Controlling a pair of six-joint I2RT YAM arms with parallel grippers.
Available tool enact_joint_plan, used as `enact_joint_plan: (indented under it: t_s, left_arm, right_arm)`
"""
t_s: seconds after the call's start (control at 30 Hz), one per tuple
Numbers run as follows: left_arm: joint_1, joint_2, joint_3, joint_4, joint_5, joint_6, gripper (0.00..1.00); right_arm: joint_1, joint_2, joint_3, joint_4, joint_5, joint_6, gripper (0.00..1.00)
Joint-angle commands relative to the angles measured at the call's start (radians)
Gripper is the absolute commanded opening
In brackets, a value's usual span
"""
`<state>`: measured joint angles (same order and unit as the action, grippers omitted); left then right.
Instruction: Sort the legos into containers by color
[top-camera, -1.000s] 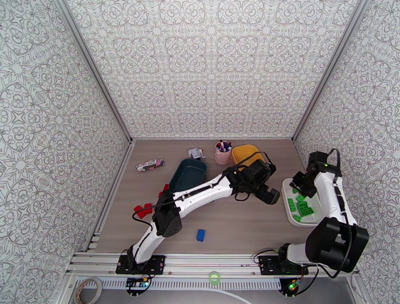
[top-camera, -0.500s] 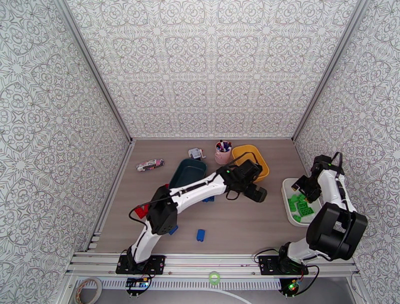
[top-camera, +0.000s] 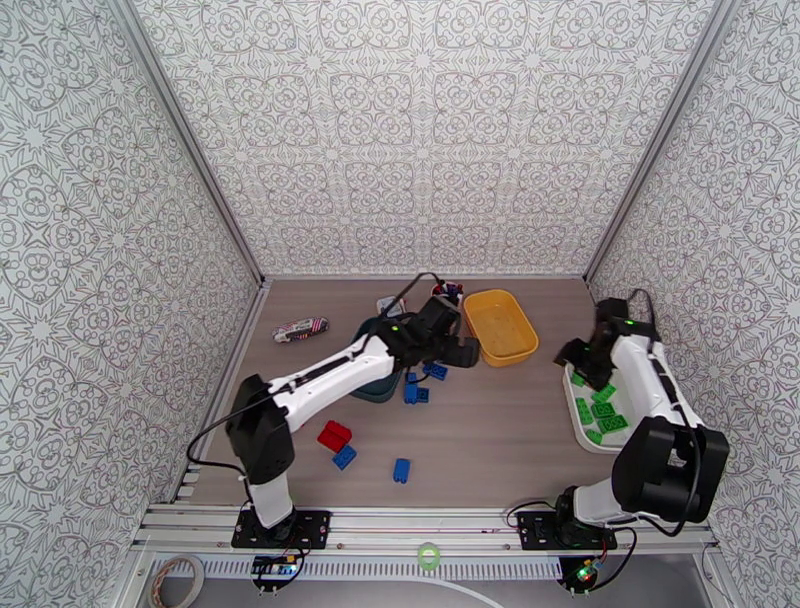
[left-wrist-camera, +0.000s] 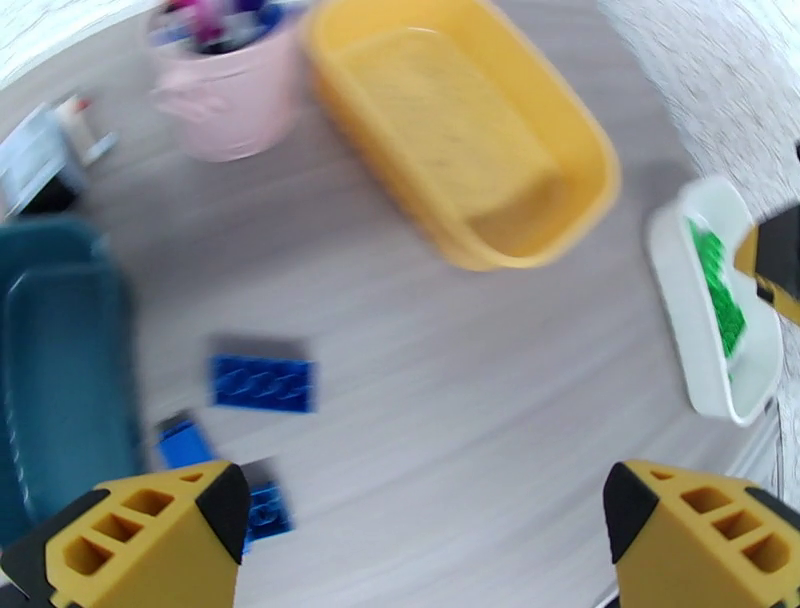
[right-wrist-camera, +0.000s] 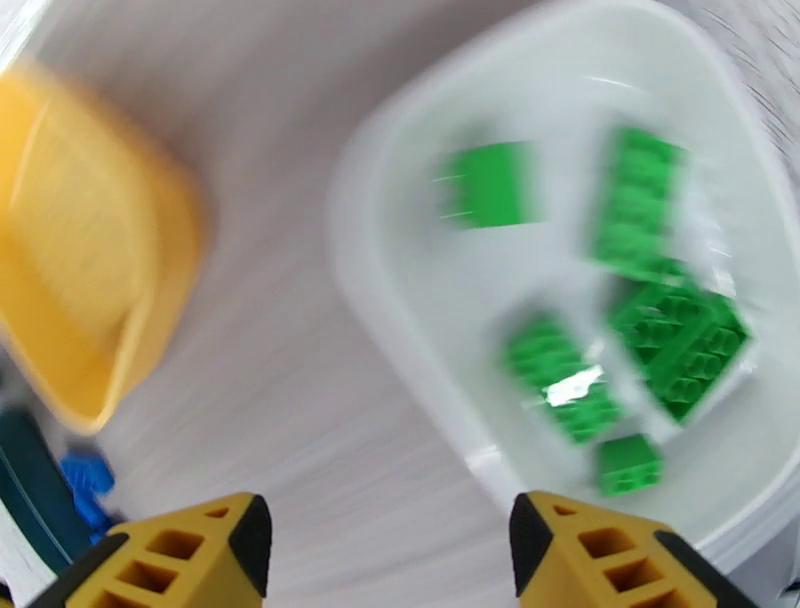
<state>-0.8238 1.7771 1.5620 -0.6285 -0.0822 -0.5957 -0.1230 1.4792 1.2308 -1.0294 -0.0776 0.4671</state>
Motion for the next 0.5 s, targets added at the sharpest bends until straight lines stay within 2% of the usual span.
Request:
enact_joint_plan:
  t_s: [0.0, 0.2, 0.37, 0.47]
  left_arm:
    - [0.058, -0.087, -0.103, 0.015, -0.051, -0.097, 0.99]
    - [0.156, -0.233, -0.310, 0.020, -0.057, -0.207, 0.99]
    - [0.207, -0.350, -0.453, -0.003, -0.063, -0.282, 0.99]
    - [0.236, -0.422, -0.548, -0.005, -0.055, -0.327, 0.99]
  right_arm:
    - [0.148, 0.000, 0.043, 0.028, -0.010, 0.005, 0.70]
    - [0.435, 0.107, 0.120, 0.048, -0.007, -0.043, 0.74]
    - [0.590, 0.225, 0.192, 0.052, -0.014, -0.077, 0.74]
    - [0.646, 0.300, 0.242, 0.048, -0.020, -0.091, 0.75]
